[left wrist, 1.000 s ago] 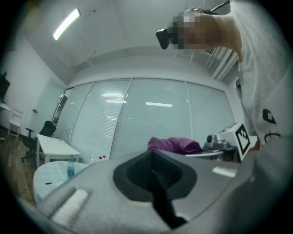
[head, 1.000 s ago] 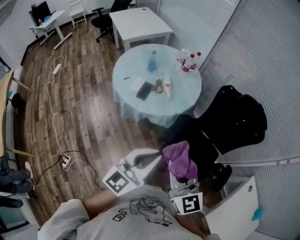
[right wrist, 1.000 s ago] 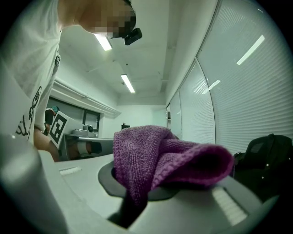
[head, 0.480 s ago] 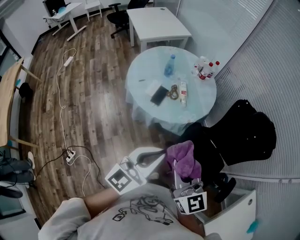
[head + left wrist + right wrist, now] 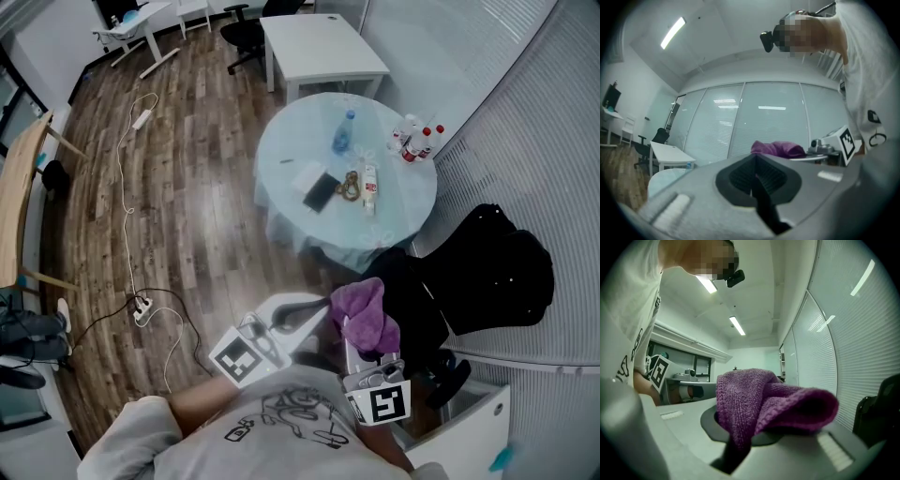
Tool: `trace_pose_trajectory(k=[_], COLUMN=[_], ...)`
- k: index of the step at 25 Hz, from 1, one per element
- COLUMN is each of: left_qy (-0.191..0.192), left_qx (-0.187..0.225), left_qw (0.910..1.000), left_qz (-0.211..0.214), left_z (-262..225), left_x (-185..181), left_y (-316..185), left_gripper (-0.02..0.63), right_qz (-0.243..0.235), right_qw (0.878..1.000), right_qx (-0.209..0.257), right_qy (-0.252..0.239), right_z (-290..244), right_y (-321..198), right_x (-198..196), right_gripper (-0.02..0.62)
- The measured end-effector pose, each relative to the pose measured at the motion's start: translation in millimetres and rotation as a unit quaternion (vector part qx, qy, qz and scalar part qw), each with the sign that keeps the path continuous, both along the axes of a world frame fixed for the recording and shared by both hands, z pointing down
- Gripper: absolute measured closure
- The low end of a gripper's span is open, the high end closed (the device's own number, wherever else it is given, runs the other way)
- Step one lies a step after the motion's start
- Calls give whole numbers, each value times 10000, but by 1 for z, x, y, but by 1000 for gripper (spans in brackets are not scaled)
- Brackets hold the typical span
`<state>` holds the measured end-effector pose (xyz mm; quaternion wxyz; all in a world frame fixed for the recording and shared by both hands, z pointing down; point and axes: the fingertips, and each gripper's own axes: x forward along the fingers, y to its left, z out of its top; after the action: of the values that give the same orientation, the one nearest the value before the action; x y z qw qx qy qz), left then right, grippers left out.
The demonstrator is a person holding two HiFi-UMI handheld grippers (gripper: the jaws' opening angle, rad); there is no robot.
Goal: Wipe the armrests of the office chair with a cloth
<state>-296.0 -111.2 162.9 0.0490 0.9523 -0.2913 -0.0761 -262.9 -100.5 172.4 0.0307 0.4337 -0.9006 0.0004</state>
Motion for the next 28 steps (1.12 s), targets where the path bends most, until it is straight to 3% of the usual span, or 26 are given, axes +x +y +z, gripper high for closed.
trace_pose_trajectory(k=[11,17,28], left_qy=[-239,-353,-475], left_qx=[-150,-508,-802], left_qw=[9996,9981,9955], left_qz=[56,77,186], left_z=[21,53,101], left_x=[25,37,54], left_y=[-6,-9,-5], left_gripper=[605,604,606], right_qz=[93,145,220], right_qw=[9996,9987,9943], right_qx=[-245,-492,-1044], right_qy=[64,27,-34], right_z=[21,49,97], right_y=[-6,-2,7], right_x=[23,36,49], right_gripper=[558,558,558])
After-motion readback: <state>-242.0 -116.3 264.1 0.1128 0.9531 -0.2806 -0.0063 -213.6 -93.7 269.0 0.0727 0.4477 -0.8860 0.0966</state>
